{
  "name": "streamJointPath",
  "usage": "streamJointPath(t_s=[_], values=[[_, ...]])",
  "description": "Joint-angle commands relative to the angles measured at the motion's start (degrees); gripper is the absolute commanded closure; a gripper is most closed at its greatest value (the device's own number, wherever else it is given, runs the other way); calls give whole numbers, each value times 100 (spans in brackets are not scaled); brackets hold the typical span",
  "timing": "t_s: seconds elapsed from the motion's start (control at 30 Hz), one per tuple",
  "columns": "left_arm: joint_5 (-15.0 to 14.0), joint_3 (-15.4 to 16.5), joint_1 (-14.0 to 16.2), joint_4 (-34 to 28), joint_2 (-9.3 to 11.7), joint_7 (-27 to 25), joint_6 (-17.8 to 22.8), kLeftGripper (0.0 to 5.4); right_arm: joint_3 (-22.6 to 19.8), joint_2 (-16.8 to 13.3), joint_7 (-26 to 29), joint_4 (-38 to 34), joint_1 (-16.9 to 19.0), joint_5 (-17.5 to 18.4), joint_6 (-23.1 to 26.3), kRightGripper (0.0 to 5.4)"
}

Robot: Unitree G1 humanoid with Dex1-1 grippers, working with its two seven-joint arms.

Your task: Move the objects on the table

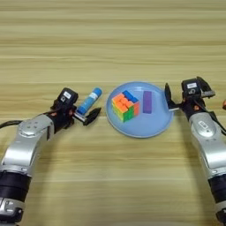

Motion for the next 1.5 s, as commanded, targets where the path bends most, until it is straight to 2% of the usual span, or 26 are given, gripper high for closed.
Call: streamJointPath(t_s=[0.03,0.63,1.03,1.5], values=[[96,15,-90,96,68,40,-63,1,-37,-16,30,21,-62,48,-4,0],[114,87,-196,718,100,65,-197,1,-33,-6,18,77,-98,53,-27,0],[103,101,-211,899,82,71,-225,1,-44,-24,22,58,-82,57,-26,0],[125,48,-375,1322,-28,158,-344,1,-43,-22,24,72,-84,59,-38,0]])
